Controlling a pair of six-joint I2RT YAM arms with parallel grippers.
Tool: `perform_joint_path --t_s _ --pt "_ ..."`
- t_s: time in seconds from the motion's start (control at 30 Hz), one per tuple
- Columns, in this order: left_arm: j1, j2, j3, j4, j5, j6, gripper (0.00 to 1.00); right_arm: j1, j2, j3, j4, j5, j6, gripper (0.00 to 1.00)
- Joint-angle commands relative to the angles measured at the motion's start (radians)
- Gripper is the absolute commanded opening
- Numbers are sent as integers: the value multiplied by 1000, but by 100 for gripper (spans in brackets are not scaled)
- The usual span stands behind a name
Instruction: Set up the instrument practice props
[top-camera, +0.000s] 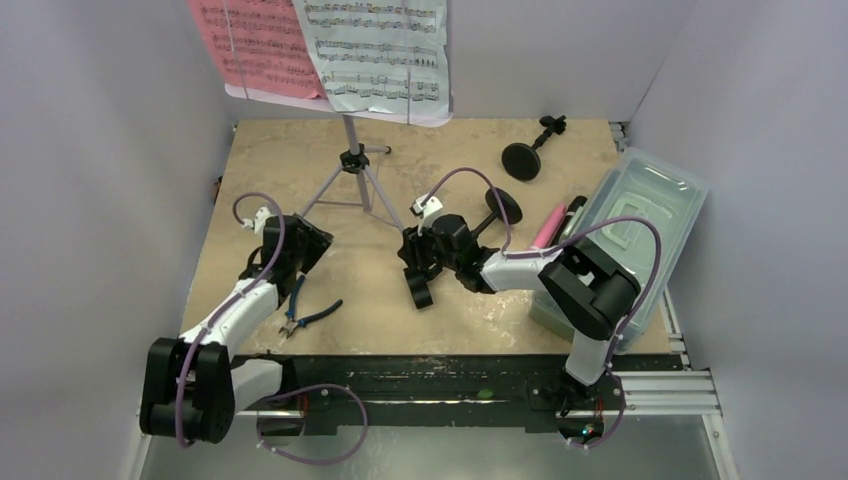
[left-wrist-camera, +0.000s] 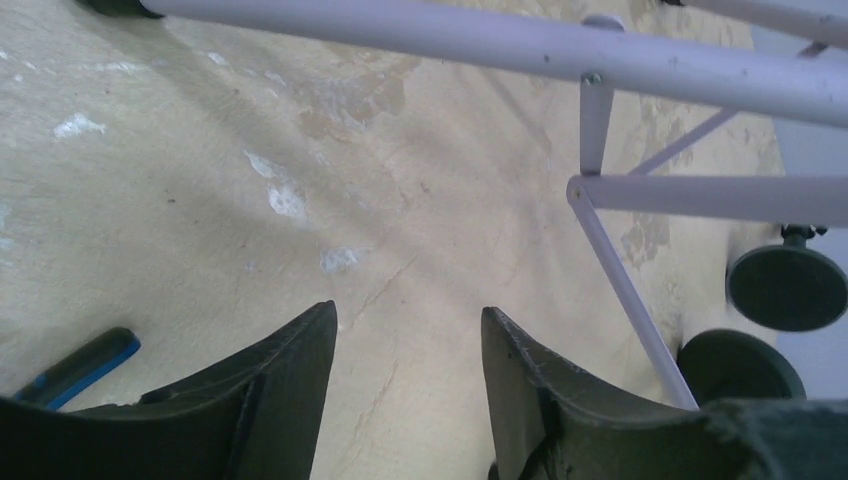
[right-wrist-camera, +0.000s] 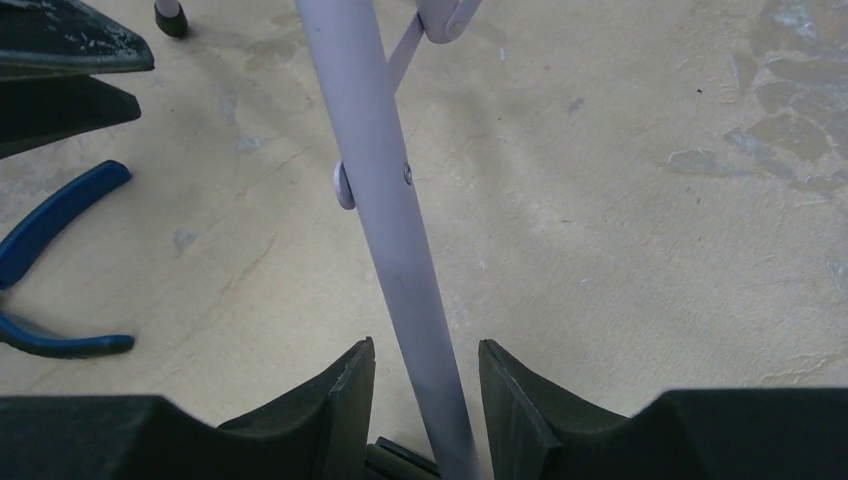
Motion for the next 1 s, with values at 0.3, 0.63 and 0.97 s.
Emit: perform_joint_path --t_s 0.3,0.63,0.97 --pt "68 249 -85 549 -215 -182 43 11 81 9 150 8 -93 31" --pt "159 367 -19 698 -288 -219 43 17 159 73 162 -36 -141 0" --pt "272 528 87 736 -259 -169 41 22 223 116 179 -95 -137 0"
